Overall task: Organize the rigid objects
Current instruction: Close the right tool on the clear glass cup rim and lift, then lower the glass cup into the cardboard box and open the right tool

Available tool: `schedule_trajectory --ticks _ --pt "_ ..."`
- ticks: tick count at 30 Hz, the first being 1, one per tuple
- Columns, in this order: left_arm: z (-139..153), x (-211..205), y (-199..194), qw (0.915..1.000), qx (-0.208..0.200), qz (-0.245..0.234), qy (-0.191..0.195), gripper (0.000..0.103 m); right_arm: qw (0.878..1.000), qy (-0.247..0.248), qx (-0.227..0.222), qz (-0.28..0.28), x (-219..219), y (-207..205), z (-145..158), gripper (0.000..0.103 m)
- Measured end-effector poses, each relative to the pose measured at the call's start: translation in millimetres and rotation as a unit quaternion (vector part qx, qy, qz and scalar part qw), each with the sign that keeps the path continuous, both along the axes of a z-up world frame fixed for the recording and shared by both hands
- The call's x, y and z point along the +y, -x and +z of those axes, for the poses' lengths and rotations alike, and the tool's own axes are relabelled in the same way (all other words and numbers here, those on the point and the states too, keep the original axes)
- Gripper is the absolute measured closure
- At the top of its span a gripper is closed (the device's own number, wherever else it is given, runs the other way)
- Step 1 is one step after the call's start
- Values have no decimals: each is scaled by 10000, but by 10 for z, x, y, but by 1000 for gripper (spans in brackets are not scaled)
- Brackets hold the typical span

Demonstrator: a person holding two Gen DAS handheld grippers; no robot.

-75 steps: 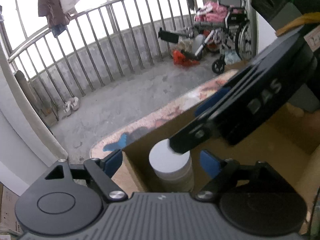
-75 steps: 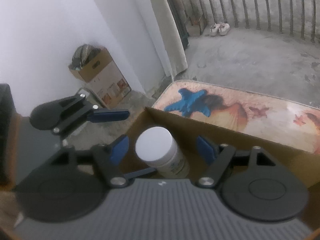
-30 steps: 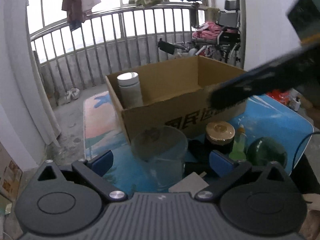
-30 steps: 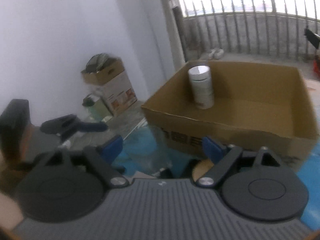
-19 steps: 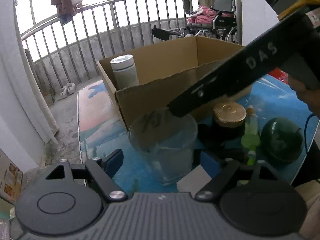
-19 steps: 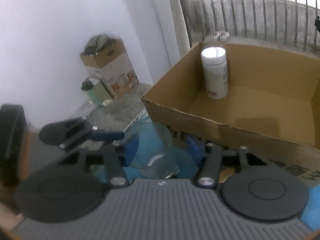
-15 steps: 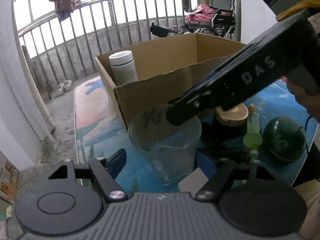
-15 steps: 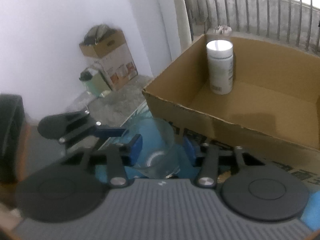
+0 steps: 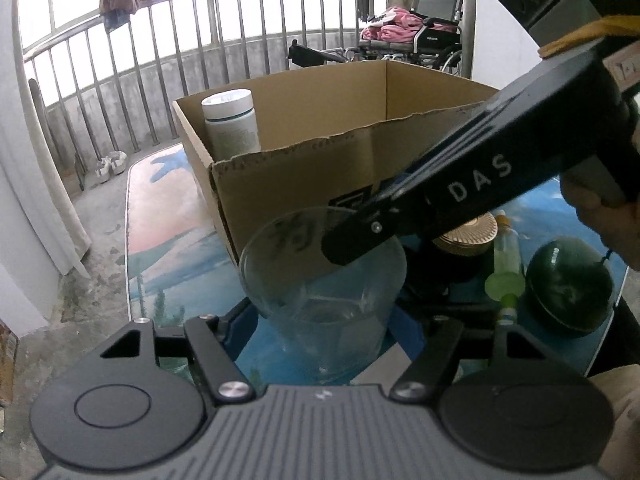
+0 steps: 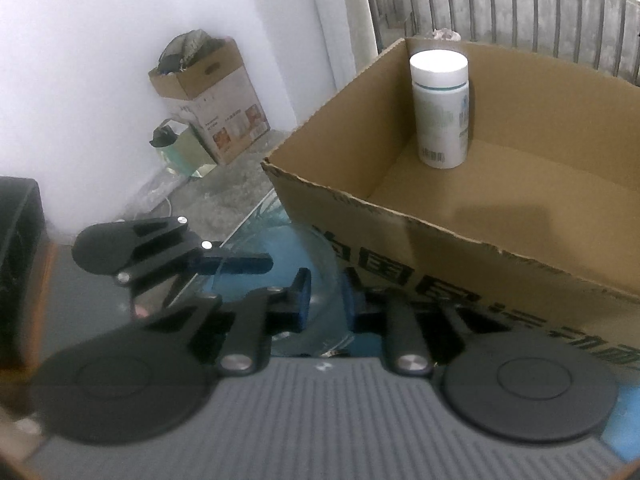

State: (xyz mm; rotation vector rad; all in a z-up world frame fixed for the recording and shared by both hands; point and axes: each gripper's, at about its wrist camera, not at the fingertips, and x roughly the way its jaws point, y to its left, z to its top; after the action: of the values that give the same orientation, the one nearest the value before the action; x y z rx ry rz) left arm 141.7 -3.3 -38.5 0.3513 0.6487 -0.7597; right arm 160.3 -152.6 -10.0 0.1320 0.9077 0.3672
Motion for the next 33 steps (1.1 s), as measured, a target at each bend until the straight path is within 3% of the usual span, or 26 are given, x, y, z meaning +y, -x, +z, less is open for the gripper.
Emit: schedule_trajectory --ticks 20,26,33 --pt "86 49 73 9998 -30 173 54 31 9998 -97 -84 172 42 2 -18 90" --pt "281 146 213 9989 -314 308 158 31 9989 -112 -361 279 136 71 189 90" --pt "691 139 405 9957 -816 361 261 31 9948 -101 -936 400 161 242 640 90"
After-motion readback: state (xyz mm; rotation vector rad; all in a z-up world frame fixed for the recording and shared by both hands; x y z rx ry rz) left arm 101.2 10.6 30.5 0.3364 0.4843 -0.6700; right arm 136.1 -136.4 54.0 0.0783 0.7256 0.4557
